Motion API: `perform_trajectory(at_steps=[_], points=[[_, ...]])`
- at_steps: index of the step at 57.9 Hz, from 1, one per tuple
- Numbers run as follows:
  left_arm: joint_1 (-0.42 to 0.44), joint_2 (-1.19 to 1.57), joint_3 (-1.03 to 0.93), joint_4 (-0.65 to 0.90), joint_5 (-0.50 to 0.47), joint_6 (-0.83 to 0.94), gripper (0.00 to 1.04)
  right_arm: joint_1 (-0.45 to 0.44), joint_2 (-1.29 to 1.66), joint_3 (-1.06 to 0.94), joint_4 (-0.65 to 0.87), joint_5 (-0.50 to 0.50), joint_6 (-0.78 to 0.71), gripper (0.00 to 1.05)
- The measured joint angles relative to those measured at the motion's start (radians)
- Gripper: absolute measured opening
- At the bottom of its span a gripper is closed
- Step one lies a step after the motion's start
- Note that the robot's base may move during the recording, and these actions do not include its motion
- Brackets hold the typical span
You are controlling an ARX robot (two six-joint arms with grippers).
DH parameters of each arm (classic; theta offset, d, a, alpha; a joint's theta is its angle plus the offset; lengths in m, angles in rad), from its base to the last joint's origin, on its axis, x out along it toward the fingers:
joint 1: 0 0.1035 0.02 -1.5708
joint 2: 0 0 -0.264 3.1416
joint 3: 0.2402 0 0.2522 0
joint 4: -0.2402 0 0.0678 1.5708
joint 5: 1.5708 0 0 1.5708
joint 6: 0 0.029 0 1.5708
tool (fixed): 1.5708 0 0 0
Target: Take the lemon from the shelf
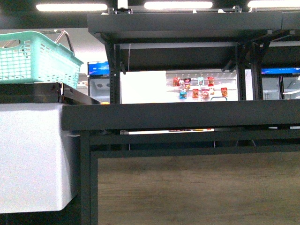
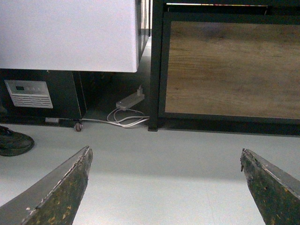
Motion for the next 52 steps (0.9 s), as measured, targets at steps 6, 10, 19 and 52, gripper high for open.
perform_trajectory(at_steps=[6, 10, 19, 52], points=[[0.0, 0.0, 0.0, 0.0, 0.0, 0.0, 0.97, 0.0, 0.0, 0.0, 0.0, -0.001, 0.0, 1.02], [0.0, 0.0, 0.0, 0.0, 0.0, 0.0, 0.97, 0.0, 0.0, 0.0, 0.0, 0.0, 0.0, 1.02], [0.0, 0.0, 0.0, 0.0, -0.001, 0.0, 0.97, 0.0, 0.0, 0.0, 0.0, 0.0, 0.0, 1.02], [0.0, -0.001, 0.0, 0.0, 0.0, 0.0, 0.97, 0.0, 0.0, 0.0, 0.0, 0.0, 0.0, 1.02]])
